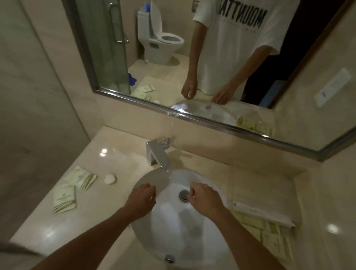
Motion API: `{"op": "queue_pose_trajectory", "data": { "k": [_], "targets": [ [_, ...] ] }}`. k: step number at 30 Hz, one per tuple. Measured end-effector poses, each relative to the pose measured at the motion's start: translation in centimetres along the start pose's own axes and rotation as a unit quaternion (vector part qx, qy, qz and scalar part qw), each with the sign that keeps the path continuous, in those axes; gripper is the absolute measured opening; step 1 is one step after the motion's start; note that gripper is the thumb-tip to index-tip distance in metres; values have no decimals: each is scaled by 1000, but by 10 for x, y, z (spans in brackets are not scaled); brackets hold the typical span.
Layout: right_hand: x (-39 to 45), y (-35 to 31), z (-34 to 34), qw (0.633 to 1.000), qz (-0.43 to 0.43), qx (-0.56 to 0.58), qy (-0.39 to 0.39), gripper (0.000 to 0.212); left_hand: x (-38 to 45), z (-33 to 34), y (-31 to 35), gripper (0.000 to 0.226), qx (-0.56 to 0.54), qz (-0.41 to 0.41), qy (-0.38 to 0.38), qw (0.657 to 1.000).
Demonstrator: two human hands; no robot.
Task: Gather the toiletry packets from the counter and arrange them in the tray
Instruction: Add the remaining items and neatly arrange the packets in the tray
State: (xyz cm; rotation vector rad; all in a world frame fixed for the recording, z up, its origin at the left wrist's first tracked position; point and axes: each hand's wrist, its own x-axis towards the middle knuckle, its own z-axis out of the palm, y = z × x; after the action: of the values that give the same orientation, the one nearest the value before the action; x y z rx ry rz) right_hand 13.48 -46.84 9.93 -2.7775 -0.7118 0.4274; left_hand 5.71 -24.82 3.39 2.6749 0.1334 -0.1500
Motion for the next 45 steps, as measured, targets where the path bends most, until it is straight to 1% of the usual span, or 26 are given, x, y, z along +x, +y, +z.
{"op": "queue_pose_trajectory", "data": {
  "k": [4, 6, 9, 13, 17, 21, 25, 30, 34, 37, 40, 45],
  "targets": [
    [19, -54, 18, 999, -30, -3, -44, 15, -26, -16, -55, 9, 12, -56, -2, 998],
    [28, -80, 27, 997, -46, -11, -56, 16, -38, -25, -84, 11, 35, -94, -17, 995],
    [40, -119, 38, 994, -71, -21, -75, 12, -57, -36, -129, 14, 62, -145, -27, 987],
    [54, -163, 55, 990, -103, -26, -88, 13, -78, -48, -183, 30, 94, -213, -44, 971],
    [68, -198, 72, 988, -110, -38, -98, 14, -84, -58, -222, 43, 126, -214, -44, 968],
    [88, -228, 87, 987, -105, -39, -113, 14, -83, -63, -251, 54, 138, -214, -71, 964],
    [101, -244, 99, 985, -117, -46, -120, 17, -78, -62, -260, 61, 110, -221, -47, 968],
    [126, -277, 121, 981, -137, -49, -130, 17, -71, -58, -275, 80, 112, -249, -44, 961],
    [149, -302, 142, 980, -159, -39, -113, 32, -70, -57, -282, 74, 106, -271, -41, 956],
    [165, -323, 153, 984, -149, -33, -92, 36, -71, -59, -285, 72, 91, -286, -43, 953],
    [178, -339, 162, 986, -122, -23, -107, 49, -68, -62, -288, 70, 99, -287, -44, 952],
    [182, -345, 179, 988, -79, -28, -132, 63, -66, -63, -291, 79, 126, -286, -50, 949]
  ]
}}
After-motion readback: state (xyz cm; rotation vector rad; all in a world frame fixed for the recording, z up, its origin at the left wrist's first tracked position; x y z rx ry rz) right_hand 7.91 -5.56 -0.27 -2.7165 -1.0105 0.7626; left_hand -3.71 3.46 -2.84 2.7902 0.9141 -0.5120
